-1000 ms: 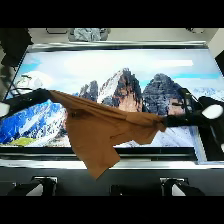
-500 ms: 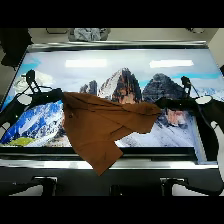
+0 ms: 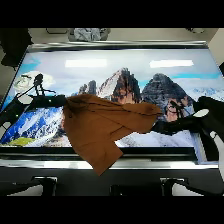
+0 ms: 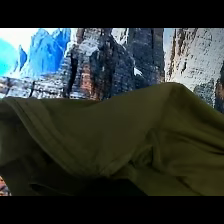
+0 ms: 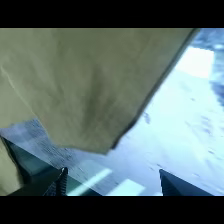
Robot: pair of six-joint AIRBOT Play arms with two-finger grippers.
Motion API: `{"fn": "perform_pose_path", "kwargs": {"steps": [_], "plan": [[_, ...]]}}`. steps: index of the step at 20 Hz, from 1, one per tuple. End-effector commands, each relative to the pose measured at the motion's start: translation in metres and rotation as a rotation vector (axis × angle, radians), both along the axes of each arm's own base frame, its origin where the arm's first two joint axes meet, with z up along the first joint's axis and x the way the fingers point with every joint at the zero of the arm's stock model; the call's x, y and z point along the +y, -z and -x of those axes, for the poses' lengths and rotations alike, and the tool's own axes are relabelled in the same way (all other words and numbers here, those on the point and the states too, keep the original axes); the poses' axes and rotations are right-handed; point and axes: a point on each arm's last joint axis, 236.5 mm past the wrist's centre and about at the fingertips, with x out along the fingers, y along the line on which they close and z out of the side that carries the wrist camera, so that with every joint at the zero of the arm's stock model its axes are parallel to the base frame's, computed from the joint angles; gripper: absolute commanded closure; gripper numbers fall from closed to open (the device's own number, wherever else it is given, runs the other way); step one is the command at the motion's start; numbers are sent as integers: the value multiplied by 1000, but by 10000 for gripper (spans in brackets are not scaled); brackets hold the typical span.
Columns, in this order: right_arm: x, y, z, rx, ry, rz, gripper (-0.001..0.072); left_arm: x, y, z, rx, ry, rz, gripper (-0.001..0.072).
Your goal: Fold the shirts.
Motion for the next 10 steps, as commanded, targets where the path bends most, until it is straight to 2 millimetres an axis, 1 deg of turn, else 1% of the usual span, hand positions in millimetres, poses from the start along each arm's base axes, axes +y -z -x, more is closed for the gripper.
{"fn": "perform_pose_path", "kwargs": {"steps": [1,2,3,4,5,6,7,8,9,10], "plan": [[31,18,-2,-4,96,-48,27,-7,5,13,51,43,12,680],[37,19,-7,-18,104,-39,44,-8,6,15,57,48,14,680],[44,18,-16,-46,124,-39,58,-8,6,14,56,47,13,680],[48,17,-27,-76,152,-35,180,-8,5,14,56,46,13,680],[51,17,-38,-109,186,-28,372,-8,6,14,56,46,14,680],[52,15,-47,-134,211,-23,654,-8,5,14,55,47,14,680],[53,8,-52,-154,198,-31,670,-7,2,14,53,49,14,680],[55,-4,-56,-198,130,-31,671,-5,-5,11,45,51,16,680],[57,-25,-60,-261,31,-30,671,0,-21,6,19,52,14,680],[53,-51,-65,-339,-64,-3,671,5,-47,-1,-46,76,-6,680]]}}
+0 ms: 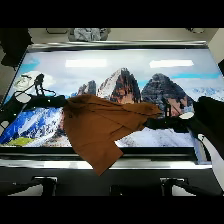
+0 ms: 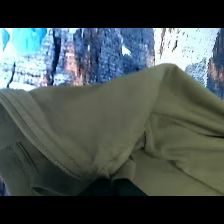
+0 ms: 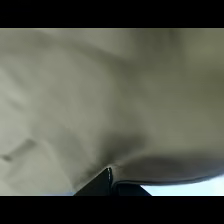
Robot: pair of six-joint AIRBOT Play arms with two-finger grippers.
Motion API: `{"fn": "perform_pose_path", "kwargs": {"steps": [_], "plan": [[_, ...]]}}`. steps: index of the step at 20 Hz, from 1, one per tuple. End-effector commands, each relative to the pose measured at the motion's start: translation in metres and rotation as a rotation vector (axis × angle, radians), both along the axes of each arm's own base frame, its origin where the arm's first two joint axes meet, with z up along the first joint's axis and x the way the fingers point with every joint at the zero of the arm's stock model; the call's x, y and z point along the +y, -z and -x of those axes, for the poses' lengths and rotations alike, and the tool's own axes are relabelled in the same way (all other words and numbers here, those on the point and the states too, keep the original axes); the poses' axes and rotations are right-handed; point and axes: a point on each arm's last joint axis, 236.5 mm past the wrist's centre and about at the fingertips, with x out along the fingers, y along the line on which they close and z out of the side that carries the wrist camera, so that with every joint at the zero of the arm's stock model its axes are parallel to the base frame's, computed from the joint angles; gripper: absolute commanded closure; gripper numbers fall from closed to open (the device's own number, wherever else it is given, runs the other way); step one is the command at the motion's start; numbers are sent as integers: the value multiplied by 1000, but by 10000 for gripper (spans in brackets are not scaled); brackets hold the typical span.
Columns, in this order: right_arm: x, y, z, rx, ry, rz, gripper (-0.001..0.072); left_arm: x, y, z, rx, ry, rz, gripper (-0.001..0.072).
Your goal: Fold the shirts.
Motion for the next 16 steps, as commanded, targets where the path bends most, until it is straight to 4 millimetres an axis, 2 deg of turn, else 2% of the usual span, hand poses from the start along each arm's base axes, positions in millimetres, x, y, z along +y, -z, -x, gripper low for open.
{"fn": "perform_pose_path", "kwargs": {"steps": [1,2,3,4,5,6,7,8,9,10,12,14,16], "plan": [[-7,-74,-20,-240,-227,115,671,11,-70,-15,-157,59,-45,681],[-23,-113,-30,-345,-269,218,671,16,-115,-21,-257,68,-69,681],[-42,-166,-41,-479,-284,351,671,22,-172,-25,-379,59,-89,681],[-61,-225,-47,-619,-267,482,671,25,-231,-21,-503,46,-105,681],[-83,-298,-46,-784,-212,637,671,28,-292,-11,-626,19,-110,681],[-101,-368,-34,-933,-138,787,671,29,-357,9,-753,-15,-103,680],[-117,-439,-9,-1077,-41,930,671,29,-417,38,-873,-46,-88,680],[-124,-495,21,-1191,54,1006,671,27,-463,69,-971,-70,-74,681],[-128,-539,56,-1286,143,1056,671,21,-504,104,-1068,-79,-60,681],[-126,-565,84,-1351,192,1072,671,15,-531,134,-1141,-78,-57,681],[-119,-589,125,-1425,240,1078,671,7,-566,187,-1250,-78,-54,682],[-118,-590,146,-1418,273,1060,671,6,-580,219,-1313,-92,-80,682],[-122,-585,157,-1382,305,1037,671,10,-585,236,-1326,-131,-78,683]]}}
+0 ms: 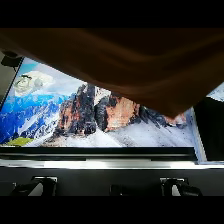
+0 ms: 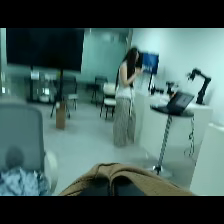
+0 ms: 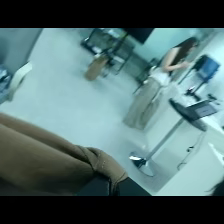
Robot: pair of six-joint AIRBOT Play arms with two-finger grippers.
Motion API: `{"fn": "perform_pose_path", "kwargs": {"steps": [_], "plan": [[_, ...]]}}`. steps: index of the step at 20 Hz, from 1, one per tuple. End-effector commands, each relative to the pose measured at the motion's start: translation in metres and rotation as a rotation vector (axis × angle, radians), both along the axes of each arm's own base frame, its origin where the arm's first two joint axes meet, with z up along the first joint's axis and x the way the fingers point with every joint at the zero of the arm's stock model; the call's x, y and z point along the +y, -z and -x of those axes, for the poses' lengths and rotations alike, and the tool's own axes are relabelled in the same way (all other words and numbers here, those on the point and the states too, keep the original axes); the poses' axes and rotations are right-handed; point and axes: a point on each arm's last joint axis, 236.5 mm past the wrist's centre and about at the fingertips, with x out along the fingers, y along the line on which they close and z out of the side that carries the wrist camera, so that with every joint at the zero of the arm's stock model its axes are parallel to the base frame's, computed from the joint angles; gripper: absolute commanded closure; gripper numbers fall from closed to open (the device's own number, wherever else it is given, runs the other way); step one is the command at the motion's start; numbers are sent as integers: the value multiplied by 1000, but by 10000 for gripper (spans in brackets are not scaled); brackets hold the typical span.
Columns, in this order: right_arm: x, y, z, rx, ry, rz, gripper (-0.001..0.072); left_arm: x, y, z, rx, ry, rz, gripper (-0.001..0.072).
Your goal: Fold the shirts.
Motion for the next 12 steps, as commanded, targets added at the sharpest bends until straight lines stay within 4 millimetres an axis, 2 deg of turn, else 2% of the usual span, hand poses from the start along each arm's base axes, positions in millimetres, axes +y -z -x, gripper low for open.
{"fn": "perform_pose_path", "kwargs": {"steps": [1,3,5,7,9,11,12], "plan": [[-9,-11,41,-37,67,-40,671,4,-27,53,-89,-46,30,682],[-13,-5,43,-14,85,-35,671,4,-28,58,-97,-50,31,683],[-19,1,38,14,107,-49,671,6,-25,53,-85,-58,26,683],[-27,29,21,134,129,-67,671,14,-12,33,-31,-91,6,683],[-31,84,-6,365,130,-104,671,23,23,-9,109,-107,-21,682],[-34,151,-45,641,119,-137,671,30,89,-71,318,-95,-62,681],[-36,187,-71,773,107,-157,671,34,132,-107,434,-81,-81,681]]}}
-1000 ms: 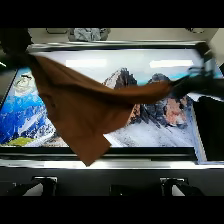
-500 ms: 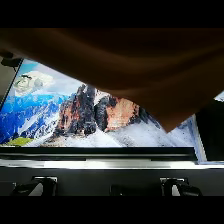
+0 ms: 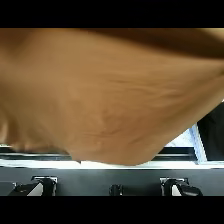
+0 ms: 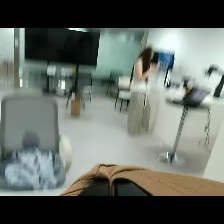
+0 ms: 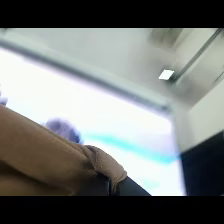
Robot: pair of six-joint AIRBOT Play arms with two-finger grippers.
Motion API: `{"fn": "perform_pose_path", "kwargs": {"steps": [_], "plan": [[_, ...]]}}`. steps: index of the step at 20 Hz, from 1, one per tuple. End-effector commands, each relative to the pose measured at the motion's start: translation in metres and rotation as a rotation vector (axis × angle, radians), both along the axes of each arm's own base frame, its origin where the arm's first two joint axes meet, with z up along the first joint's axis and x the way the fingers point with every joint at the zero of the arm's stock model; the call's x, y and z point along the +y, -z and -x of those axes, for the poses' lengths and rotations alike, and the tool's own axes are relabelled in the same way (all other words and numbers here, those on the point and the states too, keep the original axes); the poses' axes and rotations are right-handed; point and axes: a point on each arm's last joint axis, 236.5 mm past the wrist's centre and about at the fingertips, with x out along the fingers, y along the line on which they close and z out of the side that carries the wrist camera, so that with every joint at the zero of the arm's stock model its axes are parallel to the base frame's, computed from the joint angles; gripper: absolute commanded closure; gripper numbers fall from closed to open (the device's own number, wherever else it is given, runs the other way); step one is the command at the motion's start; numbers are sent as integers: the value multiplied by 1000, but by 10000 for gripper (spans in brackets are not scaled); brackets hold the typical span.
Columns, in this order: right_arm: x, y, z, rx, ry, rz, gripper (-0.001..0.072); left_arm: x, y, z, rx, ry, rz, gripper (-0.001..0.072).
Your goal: Fold the shirts.
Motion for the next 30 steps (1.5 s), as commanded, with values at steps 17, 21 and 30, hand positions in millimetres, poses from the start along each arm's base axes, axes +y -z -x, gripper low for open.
{"fn": "perform_pose_path", "kwargs": {"steps": [17,21,30], "plan": [[61,381,-284,659,-162,-826,356,23,511,-232,1142,118,152,455],[7,337,-215,778,-150,-718,161,73,482,-184,1314,129,222,59],[-11,392,-64,1197,-64,-551,159,86,583,-1,1708,82,286,128]]}}
